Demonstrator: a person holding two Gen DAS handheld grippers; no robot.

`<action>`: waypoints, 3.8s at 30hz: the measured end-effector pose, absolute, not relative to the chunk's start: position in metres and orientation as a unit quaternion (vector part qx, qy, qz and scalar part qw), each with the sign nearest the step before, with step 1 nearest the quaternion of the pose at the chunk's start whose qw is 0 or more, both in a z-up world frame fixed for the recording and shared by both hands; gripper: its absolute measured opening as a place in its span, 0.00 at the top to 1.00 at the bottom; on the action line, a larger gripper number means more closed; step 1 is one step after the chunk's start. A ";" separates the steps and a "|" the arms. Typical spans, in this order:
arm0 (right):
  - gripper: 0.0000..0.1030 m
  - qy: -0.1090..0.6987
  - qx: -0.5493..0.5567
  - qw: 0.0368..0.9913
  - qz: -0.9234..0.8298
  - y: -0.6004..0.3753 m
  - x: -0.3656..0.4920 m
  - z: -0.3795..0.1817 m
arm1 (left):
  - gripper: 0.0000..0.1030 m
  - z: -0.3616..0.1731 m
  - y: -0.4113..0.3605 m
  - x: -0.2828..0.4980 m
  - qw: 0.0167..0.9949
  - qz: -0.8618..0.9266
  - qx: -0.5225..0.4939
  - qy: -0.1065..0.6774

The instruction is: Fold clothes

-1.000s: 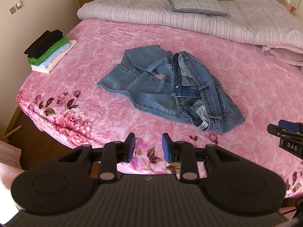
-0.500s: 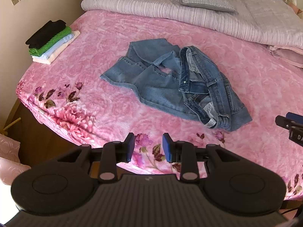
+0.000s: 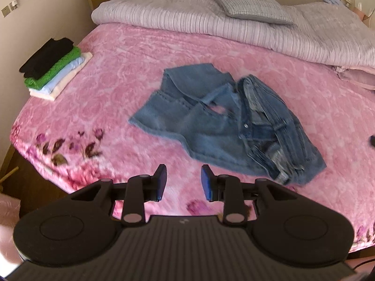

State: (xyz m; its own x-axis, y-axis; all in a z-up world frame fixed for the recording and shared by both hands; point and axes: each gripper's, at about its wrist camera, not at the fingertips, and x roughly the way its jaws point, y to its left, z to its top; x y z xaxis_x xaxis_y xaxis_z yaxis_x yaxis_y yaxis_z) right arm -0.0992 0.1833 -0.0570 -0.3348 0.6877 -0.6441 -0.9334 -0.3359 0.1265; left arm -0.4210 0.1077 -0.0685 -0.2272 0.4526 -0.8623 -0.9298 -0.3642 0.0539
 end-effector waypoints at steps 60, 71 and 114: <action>0.92 0.023 -0.417 0.475 0.774 0.206 -0.155 -0.311 | 0.94 -0.329 0.232 -0.608 0.414 0.729 -0.544 0.005; 0.93 0.477 0.070 0.614 0.624 0.210 0.041 -0.173 | 0.96 -0.185 0.176 -0.686 0.400 0.840 -0.366 0.021; 0.71 0.575 -0.113 0.714 0.382 0.102 0.112 -0.343 | 0.79 -0.347 0.099 -0.591 0.320 0.778 -0.484 0.242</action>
